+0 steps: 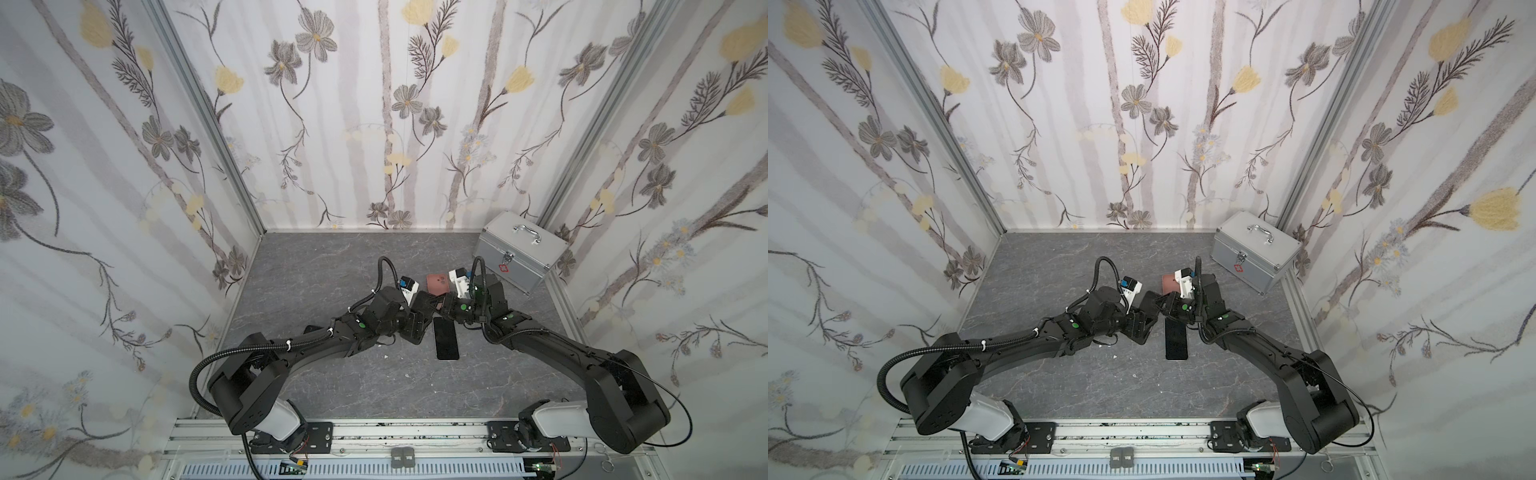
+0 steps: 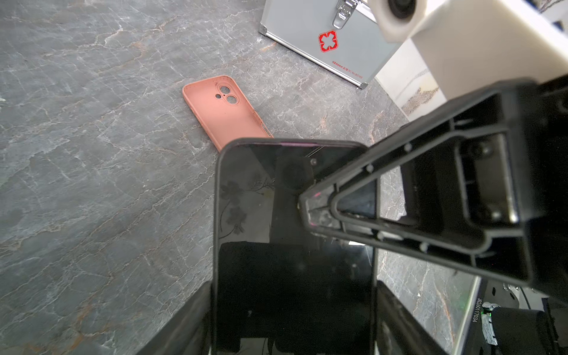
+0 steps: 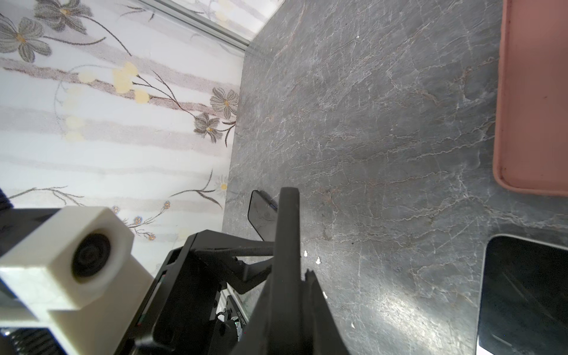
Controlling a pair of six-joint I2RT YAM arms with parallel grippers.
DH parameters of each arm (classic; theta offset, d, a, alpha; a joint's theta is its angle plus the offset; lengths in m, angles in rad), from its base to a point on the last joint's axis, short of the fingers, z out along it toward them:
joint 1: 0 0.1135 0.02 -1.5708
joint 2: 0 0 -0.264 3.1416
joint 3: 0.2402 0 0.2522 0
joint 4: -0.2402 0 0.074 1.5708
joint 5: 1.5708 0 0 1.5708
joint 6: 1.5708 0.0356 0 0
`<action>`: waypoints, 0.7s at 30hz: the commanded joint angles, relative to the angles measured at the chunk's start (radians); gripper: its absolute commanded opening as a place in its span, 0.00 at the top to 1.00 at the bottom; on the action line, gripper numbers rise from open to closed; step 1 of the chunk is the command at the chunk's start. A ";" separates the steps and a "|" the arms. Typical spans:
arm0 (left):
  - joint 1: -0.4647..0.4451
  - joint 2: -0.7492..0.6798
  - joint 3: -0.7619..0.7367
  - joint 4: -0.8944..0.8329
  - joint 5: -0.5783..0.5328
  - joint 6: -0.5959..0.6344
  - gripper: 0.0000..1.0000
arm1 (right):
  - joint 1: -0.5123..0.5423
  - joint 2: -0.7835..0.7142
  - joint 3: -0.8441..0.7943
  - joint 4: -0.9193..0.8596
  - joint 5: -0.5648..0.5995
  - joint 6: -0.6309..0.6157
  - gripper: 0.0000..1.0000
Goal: Take the phone out of the phone case
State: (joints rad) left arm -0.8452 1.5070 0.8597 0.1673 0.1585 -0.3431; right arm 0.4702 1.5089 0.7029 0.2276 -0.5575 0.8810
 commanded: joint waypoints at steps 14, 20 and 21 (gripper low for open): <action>0.002 -0.127 -0.007 0.078 0.000 -0.048 0.01 | 0.004 -0.176 -0.008 0.008 0.089 -0.039 1.00; 0.054 -0.244 -0.033 0.124 0.057 -0.121 0.00 | -0.004 -0.318 -0.009 -0.037 0.203 -0.108 1.00; 0.069 -0.271 -0.040 0.136 0.076 -0.141 0.00 | -0.005 -0.336 -0.004 -0.048 0.215 -0.131 1.00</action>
State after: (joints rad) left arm -0.7994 1.2724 0.8303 0.2367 0.1875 -0.4259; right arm 0.4694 1.2045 0.6880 0.1726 -0.4095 0.8070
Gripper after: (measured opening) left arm 0.997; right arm 0.116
